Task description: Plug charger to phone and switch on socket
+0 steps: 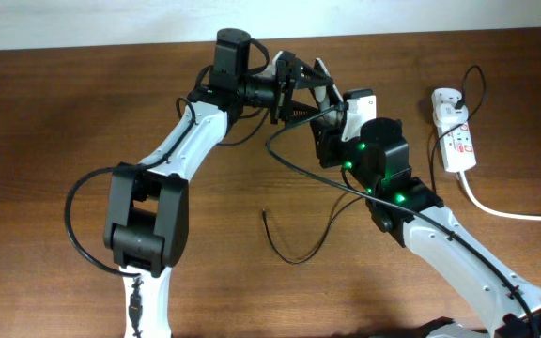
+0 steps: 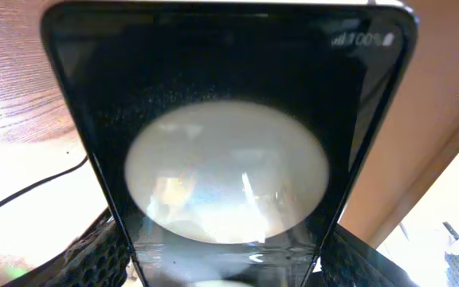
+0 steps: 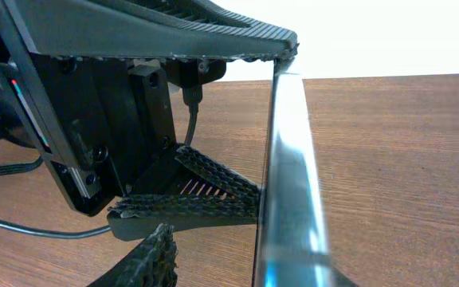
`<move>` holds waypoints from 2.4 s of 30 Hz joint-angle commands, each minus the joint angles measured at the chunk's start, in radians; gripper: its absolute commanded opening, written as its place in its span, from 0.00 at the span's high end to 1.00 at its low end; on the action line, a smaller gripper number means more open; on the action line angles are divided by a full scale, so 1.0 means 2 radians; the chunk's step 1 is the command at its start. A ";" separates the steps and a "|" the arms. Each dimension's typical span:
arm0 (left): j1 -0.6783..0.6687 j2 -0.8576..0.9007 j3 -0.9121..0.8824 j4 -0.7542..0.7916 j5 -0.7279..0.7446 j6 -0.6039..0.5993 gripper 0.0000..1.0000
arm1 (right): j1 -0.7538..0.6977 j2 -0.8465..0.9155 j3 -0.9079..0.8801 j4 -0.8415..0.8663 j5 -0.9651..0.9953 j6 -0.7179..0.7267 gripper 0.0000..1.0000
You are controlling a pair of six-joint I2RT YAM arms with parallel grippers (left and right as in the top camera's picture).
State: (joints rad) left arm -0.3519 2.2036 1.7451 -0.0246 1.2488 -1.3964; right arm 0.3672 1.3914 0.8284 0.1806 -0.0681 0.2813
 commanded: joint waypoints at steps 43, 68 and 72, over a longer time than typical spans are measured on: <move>0.118 0.003 0.008 0.397 -0.004 -0.205 0.01 | -0.115 -0.012 0.008 0.178 -0.220 0.680 0.96; 0.006 0.003 0.008 0.309 -0.148 -0.098 0.05 | -0.065 -0.011 0.008 0.192 -0.169 0.596 0.96; 0.006 0.003 0.008 0.306 -0.146 -0.098 0.09 | -0.065 -0.011 0.008 0.192 -0.169 0.596 0.96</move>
State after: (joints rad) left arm -0.3401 2.2059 1.7535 0.5877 0.9600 -1.6115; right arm 0.2298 1.3922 0.8265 0.5476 -0.4221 1.4929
